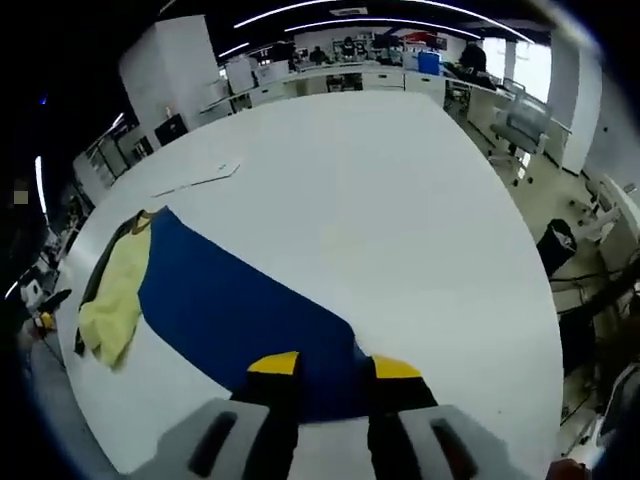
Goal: Fold the garment on the visible template until the final outline fits inside the template.
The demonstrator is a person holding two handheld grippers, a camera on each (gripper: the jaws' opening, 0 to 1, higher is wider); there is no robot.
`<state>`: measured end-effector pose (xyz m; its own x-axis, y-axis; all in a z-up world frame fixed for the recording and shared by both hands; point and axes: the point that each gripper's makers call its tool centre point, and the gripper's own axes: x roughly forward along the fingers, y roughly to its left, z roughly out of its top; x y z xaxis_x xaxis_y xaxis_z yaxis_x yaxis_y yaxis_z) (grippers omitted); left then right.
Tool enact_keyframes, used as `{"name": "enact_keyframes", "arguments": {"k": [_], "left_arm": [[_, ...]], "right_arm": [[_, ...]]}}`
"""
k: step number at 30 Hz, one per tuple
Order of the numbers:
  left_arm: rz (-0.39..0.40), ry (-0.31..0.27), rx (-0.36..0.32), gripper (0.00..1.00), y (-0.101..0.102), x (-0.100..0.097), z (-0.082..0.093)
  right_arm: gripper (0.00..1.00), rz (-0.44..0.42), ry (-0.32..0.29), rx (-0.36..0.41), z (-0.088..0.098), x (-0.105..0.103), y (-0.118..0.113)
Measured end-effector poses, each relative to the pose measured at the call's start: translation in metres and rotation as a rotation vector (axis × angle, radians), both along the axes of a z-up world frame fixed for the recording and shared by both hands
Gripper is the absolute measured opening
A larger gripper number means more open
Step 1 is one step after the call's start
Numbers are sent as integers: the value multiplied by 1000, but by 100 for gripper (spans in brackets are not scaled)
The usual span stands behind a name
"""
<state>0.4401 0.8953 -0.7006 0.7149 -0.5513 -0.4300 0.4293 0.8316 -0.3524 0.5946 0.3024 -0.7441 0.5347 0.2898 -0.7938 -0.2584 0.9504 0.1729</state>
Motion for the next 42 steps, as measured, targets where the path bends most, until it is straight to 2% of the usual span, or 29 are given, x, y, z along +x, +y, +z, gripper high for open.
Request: {"name": "enact_keyframes", "arguments": {"k": [4, 6, 11, 16, 22, 28, 36, 42], "left_arm": [[0, 0, -2, 93, 0, 0, 0], [-2, -1, -3, 93, -1, 0, 0], [-1, 0, -5, 93, -2, 1, 0], [-2, 2, -3, 93, -3, 0, -1], [10, 7, -4, 93, 1, -2, -2], [18, 0, -12, 93, 1, -2, 0], [19, -6, -18, 93, 1, -2, 0], [22, -13, -26, 93, 0, -1, 1]], "right_arm": [[33, -37, -11, 39, 8, -23, 8], [37, -56, -22, 57, 5, -18, -3], [34, -76, 5, 72, -9, -15, -23], [31, -95, 17, 79, -20, -13, -31], [29, -105, 7, 98, -23, -8, -31], [24, -104, -5, 103, -19, -4, -27], [15, -96, -34, 129, 0, 7, -19], [14, -78, -45, 136, 6, 12, -8]]}}
